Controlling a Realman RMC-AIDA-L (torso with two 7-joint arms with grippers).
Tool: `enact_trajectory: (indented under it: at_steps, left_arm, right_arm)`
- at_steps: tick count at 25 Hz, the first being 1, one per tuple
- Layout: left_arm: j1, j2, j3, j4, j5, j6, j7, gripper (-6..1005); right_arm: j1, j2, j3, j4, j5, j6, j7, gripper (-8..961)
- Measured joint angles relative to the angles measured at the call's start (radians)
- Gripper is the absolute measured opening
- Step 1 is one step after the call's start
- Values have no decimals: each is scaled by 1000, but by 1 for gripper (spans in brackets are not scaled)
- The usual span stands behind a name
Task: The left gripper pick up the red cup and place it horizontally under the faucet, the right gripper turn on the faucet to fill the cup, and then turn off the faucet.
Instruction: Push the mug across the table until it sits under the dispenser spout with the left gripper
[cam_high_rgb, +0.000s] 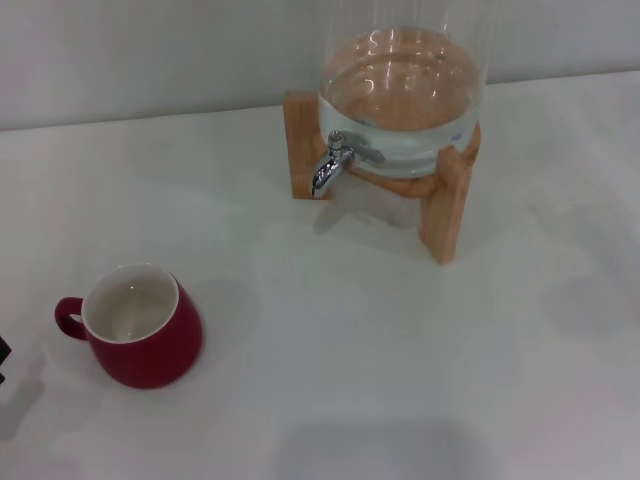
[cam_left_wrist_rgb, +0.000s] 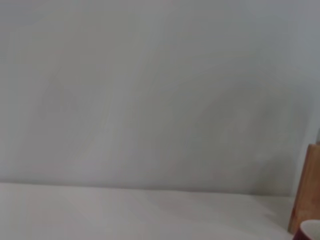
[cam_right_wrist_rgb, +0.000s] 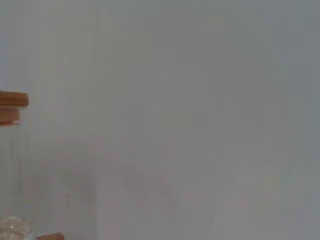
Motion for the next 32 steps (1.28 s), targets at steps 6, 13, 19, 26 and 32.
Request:
enact_trajectory:
  at_steps: [6,13,19,26,32]
  left_arm:
    - [-27,1,6,-1,20,45,-2,758]
    - [-66,1,7,-3,67,87,-6,758]
    - [-85,2,8,-3,99,104,-7,758]
    - [-102,3,10,-1,126,117,-8,759]
    - [-122,3,10,3,160,134,-27,759]
  right_arm:
    - [-3,1,0,0,0,0,0,719]
    - [-5,1,0,-8,0,1,0,719]
    - [-5,1,0,-10,0,2,0,719]
    - [-3,1,0,-12,0,1,-2,719]
    - [-1,1,0,-12,0,0,-2,719]
